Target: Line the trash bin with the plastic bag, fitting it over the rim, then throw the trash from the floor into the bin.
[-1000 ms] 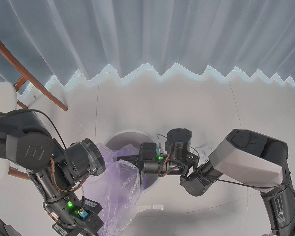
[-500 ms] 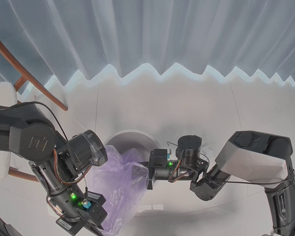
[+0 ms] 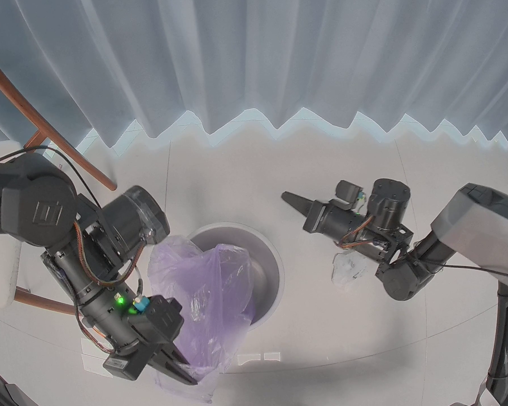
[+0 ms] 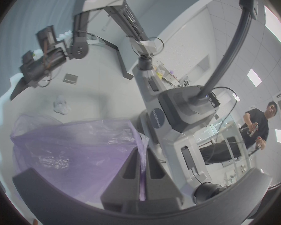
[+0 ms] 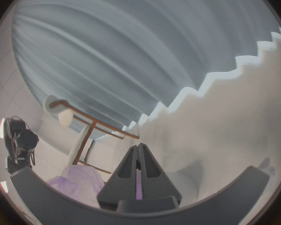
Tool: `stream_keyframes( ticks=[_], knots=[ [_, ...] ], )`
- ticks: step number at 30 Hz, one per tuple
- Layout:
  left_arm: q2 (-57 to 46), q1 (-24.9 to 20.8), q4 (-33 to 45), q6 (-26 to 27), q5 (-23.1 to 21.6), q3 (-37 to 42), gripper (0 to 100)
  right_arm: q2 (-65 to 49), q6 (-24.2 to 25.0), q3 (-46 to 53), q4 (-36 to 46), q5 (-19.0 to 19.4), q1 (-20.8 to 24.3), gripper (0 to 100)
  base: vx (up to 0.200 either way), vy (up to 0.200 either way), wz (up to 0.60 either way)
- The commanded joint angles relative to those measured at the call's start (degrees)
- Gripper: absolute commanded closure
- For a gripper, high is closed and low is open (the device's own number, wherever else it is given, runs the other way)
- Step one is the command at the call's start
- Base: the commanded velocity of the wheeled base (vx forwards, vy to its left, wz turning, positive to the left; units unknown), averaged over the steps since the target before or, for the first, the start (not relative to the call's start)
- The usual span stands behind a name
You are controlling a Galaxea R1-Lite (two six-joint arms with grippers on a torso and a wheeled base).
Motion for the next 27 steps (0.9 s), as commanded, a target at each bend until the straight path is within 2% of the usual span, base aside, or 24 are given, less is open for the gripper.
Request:
stream_keyframes(
  ticks=[1, 2, 3, 4, 6, 14, 16, 19, 24, 27],
  knots=[
    [-0.83, 3.32, -4.48, -2.92, -2.73, -4.28, 100, -9.34, 4.29, 9.42, 0.09, -4.70, -5.34, 100, 0.000, 0.000, 0.00],
    [-1.09, 3.06, -5.36, -7.40, -2.91, -5.34, 100, -12.33, 4.38, 16.27, -0.08, -4.87, -6.14, 100, 0.000, 0.000, 0.00],
    [-1.18, 2.97, -5.45, -7.76, -3.00, -5.34, 100, -12.51, 4.38, 16.80, -0.17, -4.87, -6.14, 100, 0.000, 0.000, 0.00],
    [-1.27, 2.35, -6.24, -11.80, -4.84, -5.07, 100, -15.41, 4.29, 23.04, -0.26, -4.87, -6.05, 100, 0.000, 0.000, 0.00],
    [-1.36, 2.09, -6.77, -13.29, -6.77, -4.63, 100, -18.31, 4.12, 28.14, -0.26, -4.87, -5.78, 100, 0.000, 0.000, 0.00],
    [-0.92, 3.32, -7.47, -18.83, -6.95, -4.02, 100, -24.20, 4.03, 36.75, -0.43, -5.05, -5.52, 100, 0.000, 0.000, 0.00],
    [-0.83, 3.50, -11.42, -22.78, -7.04, -4.11, 100, -26.40, 4.03, 39.74, -0.43, -5.05, -5.52, 100, 0.000, 0.000, 0.00],
    [-0.83, 3.94, -17.93, -31.22, -6.95, -4.19, 100, -28.50, 4.29, 42.82, -0.35, -4.96, -5.52, 100, 0.000, 0.000, 0.00],
    [-1.62, 3.85, -29.71, -51.44, -6.77, -2.00, 100, -28.94, 4.47, 45.63, -0.35, -4.96, -5.26, 100, 0.000, 0.000, 0.00],
    [-1.53, 4.02, -37.70, -57.15, -5.28, 0.99, 100, -28.86, 4.47, 45.19, -0.35, -4.96, -5.08, 100, 0.000, 0.000, 0.00]
  ],
)
